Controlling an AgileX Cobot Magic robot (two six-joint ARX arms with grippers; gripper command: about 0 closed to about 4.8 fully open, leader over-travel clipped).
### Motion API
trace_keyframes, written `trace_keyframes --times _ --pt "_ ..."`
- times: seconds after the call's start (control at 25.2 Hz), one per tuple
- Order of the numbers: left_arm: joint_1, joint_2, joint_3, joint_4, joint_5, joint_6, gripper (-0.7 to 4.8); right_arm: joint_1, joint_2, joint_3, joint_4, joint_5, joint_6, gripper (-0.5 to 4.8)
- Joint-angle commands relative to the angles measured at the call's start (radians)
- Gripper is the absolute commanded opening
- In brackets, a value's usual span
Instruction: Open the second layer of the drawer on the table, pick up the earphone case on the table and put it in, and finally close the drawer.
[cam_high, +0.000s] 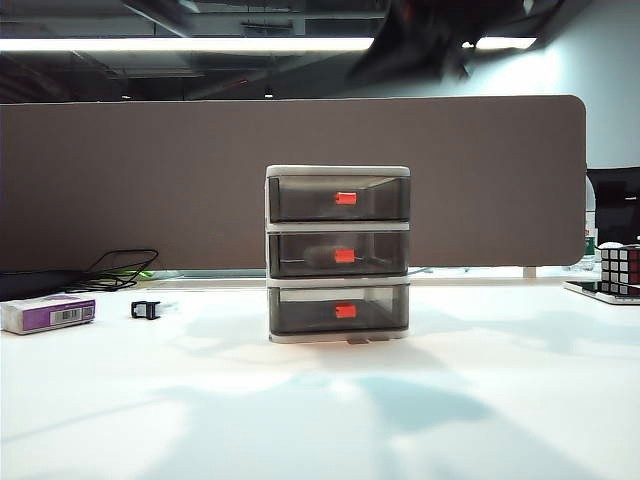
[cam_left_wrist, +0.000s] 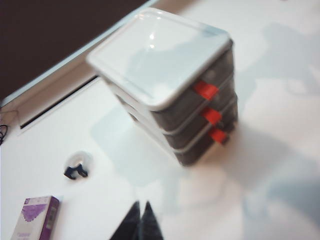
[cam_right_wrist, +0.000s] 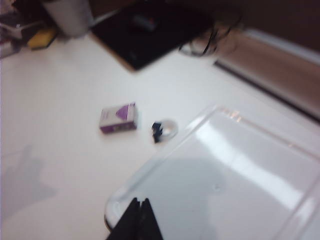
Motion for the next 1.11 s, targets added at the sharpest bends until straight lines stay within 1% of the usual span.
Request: trace_keyframes --times 0.04,0.16,0.2,0.24,0.32,0.4,0.44,0.48,0.64,0.71,0.79,0.83,0.95,1.03,1.11 --pt "0.001 -0.223 -0.113 0.049 -0.004 -0.068 -0.05 0.000 -0.093 -0.006 -0.077 0.026 -0.043 -0.05" --pt "-0.006 -0.378 -0.182 0.043 -0.008 -0.060 -0.05 0.000 -0.198 -0.053 -0.093 0.041 -0.047 -0.05" --pt "-0.011 -0.418 -0.202 0.044 -0.023 -0.048 -0.05 0.000 -0.224 -0.071 -0.089 0.046 -0.047 -0.05" --pt "-0.021 -0.467 -0.226 0.044 -0.058 -0.027 -0.05 0.002 -0.270 -0.106 -0.083 0.063 -0.047 -0.05" --pt "-0.041 -0.533 -0.263 0.045 -0.116 -0.004 -0.05 0.008 -0.359 -0.182 -0.068 0.113 -0.047 -0.05" --pt "-0.065 -0.608 -0.317 0.056 -0.146 -0.008 -0.05 0.010 -0.498 -0.309 -0.050 0.190 -0.047 -0.05" --pt "-0.071 -0.641 -0.349 0.064 -0.145 -0.008 -0.05 0.010 -0.571 -0.373 -0.048 0.225 -0.046 -0.05" --pt "-0.071 -0.659 -0.369 0.066 -0.141 -0.007 -0.05 0.010 -0.627 -0.421 -0.045 0.235 -0.041 -0.05" --pt "-0.071 -0.697 -0.434 0.092 -0.103 -0.010 -0.05 0.010 -0.805 -0.582 -0.015 0.239 0.048 -0.05" --pt "-0.071 -0.714 -0.473 0.189 -0.090 -0.038 -0.05 0.010 -0.950 -0.705 -0.015 0.261 0.101 -0.05" --pt "-0.071 -0.714 -0.496 0.239 -0.090 -0.032 -0.05 0.010 -1.014 -0.758 -0.016 0.270 0.129 -0.05" --pt "-0.071 -0.714 -0.523 0.271 -0.090 -0.016 -0.05 0.010 -1.090 -0.813 -0.019 0.307 0.145 -0.05" --pt "-0.071 -0.716 -0.570 0.318 -0.087 -0.018 -0.05 0.010 -1.198 -0.875 -0.043 0.345 0.163 -0.05" --pt "-0.071 -0.716 -0.603 0.356 -0.072 -0.023 -0.05 0.010 -1.273 -0.914 -0.070 0.389 0.179 -0.05" --pt "-0.071 -0.716 -0.634 0.397 -0.059 -0.019 -0.05 0.009 -1.329 -0.938 -0.102 0.412 0.186 -0.05"
